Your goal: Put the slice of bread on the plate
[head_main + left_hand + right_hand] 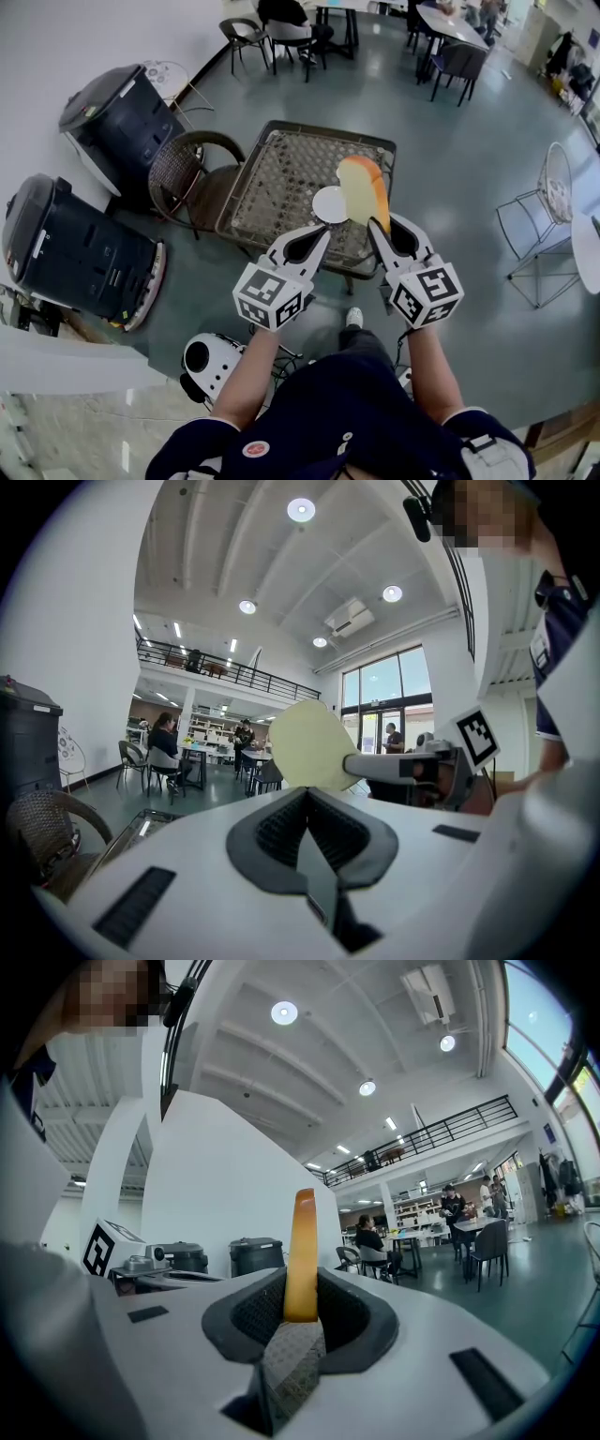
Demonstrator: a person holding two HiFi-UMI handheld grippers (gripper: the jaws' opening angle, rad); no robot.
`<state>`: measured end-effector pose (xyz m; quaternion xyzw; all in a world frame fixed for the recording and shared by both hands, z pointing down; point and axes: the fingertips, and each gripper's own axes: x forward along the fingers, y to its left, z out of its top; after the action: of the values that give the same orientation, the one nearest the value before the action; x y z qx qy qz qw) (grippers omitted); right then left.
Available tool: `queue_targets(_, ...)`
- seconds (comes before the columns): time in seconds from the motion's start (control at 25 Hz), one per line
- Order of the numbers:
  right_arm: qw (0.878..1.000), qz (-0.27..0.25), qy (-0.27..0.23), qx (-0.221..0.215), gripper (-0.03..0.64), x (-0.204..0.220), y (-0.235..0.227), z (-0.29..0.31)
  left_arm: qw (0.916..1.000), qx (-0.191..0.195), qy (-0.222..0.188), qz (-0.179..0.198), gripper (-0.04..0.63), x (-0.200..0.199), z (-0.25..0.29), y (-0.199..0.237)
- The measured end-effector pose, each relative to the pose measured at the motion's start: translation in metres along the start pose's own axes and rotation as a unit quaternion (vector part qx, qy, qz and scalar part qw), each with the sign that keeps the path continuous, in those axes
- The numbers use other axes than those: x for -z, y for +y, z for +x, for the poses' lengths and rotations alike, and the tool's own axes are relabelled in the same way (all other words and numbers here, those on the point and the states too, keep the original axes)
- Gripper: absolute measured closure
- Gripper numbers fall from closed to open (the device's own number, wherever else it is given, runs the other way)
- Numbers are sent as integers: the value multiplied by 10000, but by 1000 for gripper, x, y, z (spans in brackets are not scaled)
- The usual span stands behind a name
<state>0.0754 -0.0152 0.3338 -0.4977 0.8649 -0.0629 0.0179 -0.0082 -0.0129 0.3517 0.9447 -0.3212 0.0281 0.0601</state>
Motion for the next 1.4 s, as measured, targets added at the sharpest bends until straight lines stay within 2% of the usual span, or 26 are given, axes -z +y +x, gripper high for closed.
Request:
queue_targets(0.56, 9989, 258, 46, -384, 526, -3, -87, 64, 9986, -453, 268, -75, 590, 1, 85, 45)
queue_targets(0.96, 9961, 351, 141, -793, 526, 2, -117, 95, 9958, -829, 373, -100, 591, 2, 122, 70)
queue_targets(1.2, 9954, 337, 131, -883, 526, -1, -119, 119, 9959, -816, 385, -86, 590, 0, 133, 91)
queue_targets(1.4, 9969, 321, 92, -706, 526, -4, -118, 136, 9977, -582, 332, -35, 591, -5, 139, 109)
